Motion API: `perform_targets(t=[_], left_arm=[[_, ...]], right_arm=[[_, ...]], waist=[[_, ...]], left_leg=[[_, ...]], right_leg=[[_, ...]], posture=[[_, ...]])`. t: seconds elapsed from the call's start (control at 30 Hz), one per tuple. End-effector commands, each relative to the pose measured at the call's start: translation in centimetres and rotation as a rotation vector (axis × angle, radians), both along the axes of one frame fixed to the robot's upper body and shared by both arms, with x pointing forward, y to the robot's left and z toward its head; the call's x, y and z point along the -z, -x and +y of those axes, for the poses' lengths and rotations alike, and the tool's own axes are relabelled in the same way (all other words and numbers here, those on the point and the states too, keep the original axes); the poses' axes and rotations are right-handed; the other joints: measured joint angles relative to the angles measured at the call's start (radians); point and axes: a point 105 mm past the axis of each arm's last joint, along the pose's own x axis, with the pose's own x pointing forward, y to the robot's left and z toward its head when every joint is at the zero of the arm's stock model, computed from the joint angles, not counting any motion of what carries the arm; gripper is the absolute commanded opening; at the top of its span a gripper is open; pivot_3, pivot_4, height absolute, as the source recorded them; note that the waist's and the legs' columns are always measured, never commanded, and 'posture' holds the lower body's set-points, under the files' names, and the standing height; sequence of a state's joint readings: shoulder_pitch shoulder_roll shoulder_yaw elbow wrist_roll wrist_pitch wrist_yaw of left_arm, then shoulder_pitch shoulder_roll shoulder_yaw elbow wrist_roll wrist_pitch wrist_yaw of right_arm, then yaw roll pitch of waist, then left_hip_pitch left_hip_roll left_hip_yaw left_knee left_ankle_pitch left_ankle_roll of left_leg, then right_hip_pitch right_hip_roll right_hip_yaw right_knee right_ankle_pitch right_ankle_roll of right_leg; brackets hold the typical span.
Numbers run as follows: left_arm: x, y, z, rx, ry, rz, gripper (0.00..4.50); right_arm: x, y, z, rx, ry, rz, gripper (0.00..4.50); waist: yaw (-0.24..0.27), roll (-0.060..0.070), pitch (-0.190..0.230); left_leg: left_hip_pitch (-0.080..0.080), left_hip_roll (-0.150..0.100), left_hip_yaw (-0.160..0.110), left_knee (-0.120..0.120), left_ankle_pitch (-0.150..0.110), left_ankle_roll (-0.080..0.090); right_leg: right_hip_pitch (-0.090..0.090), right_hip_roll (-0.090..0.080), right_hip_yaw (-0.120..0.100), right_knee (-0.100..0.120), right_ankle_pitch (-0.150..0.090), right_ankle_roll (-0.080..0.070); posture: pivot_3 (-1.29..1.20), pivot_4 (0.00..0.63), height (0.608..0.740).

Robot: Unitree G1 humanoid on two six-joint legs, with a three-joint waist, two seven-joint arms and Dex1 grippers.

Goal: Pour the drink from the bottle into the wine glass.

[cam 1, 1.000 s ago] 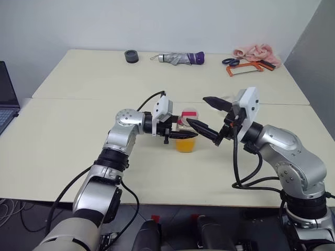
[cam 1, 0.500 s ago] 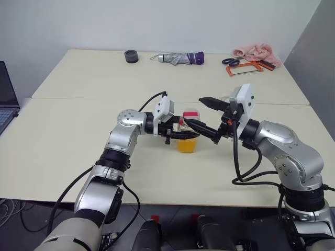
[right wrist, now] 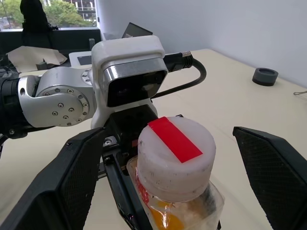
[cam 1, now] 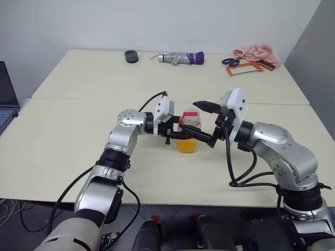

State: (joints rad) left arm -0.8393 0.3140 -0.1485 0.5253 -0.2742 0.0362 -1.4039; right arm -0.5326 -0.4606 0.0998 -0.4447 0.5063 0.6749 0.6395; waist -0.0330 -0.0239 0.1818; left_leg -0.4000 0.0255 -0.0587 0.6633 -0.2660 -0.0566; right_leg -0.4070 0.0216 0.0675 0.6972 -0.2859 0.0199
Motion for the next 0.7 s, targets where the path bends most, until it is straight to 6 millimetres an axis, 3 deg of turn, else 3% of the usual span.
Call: perform_targets(t=[0.03, 0.27, 0.4, 0.57, 0.7], left_arm=[[-1.64, 0.01, 0.05, 0.000, 0.040, -0.057, 1.76], [-1.70, -0.08, 0.03, -0.004, 0.040, -0.059, 1.76], [-1.72, -0.07, -0.01, -0.005, 0.041, -0.059, 1.76], [-1.66, -0.05, 0.06, -0.010, 0.042, -0.058, 1.76], [-1.53, 0.01, 0.14, -0.014, 0.043, -0.054, 1.76]], right_arm=[[-1.30, 0.20, 0.19, -0.011, -0.014, -0.065, 4.14], [-1.26, 0.33, 0.41, -0.024, -0.020, -0.060, 1.86], [-1.33, 0.49, 0.34, -0.019, 0.001, -0.091, 1.83], [-1.73, 0.32, -0.11, 0.050, 0.127, -0.300, 1.82], [-1.86, 0.35, -0.36, 0.071, 0.133, -0.356, 1.74]], waist=[[0.000, 0.000, 0.000], [0.000, 0.000, 0.000], [0.000, 0.000, 0.000], [0.000, 0.000, 0.000], [0.000, 0.000, 0.000]], left_leg=[[0.000, 0.000, 0.000, 0.000, 0.000, 0.000], [0.000, 0.000, 0.000, 0.000, 0.000, 0.000], [0.000, 0.000, 0.000, 0.000, 0.000, 0.000], [0.000, 0.000, 0.000, 0.000, 0.000, 0.000], [0.000, 0.000, 0.000, 0.000, 0.000, 0.000]], right_leg=[[0.000, 0.000, 0.000, 0.000, 0.000, 0.000], [0.000, 0.000, 0.000, 0.000, 0.000, 0.000], [0.000, 0.000, 0.000, 0.000, 0.000, 0.000], [0.000, 0.000, 0.000, 0.000, 0.000, 0.000], [0.000, 0.000, 0.000, 0.000, 0.000, 0.000]], posture=[[0.00, 0.150, 0.740], [0.00, 0.150, 0.740], [0.00, 0.150, 0.740], [0.00, 0.150, 0.740], [0.00, 0.150, 0.740]])
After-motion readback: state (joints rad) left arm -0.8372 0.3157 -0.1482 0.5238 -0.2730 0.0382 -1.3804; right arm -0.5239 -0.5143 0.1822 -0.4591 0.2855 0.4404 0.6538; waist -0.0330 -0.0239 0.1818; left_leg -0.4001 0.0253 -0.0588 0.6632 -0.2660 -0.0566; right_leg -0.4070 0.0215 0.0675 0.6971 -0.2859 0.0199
